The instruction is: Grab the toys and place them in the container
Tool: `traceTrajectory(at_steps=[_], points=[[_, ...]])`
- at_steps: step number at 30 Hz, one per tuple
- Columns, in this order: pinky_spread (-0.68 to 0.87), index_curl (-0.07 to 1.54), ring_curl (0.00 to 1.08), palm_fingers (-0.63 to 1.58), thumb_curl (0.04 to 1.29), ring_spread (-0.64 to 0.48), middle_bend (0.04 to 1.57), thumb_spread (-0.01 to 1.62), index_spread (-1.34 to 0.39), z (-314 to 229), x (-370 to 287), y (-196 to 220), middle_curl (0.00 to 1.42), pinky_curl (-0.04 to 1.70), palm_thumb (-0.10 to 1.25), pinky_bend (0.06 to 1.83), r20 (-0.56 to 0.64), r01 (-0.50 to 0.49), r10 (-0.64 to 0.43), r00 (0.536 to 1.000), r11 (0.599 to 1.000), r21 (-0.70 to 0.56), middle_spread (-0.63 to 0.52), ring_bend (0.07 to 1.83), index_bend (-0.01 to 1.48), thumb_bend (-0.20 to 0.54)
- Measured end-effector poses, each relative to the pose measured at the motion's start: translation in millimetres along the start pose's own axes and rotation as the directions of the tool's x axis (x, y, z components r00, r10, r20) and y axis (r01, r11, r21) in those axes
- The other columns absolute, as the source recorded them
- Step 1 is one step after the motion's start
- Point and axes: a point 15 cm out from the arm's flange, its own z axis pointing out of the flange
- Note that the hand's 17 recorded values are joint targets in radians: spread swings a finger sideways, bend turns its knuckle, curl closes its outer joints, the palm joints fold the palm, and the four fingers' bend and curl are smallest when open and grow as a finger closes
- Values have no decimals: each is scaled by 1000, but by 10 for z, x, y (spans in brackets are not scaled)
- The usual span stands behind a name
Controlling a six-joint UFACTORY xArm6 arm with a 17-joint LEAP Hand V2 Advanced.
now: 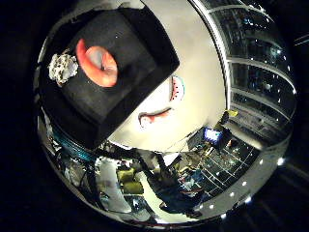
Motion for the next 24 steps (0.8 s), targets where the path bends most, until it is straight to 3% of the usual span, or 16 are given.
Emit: traceTrajectory(at_steps=[5,13,21,24], points=[[445,252,282,-2,480,192,222,936,-447,-311,433,334,356,213,862,669,-32,-48,49,998,998,40,58,329,150,-28],[422,261,274,106,441,177,278,986,-386,-512,1379,1323,353,210,813,553,7,-240,240,971,968,76,42,334,167,-24],[411,275,265,183,427,151,283,995,-392,-104,2054,2109,341,214,814,487,45,-374,371,927,922,97,14,326,161,-23],[402,275,258,195,426,146,284,1001,-391,168,2219,2314,337,221,821,468,60,-377,373,926,923,81,13,320,160,-21]])
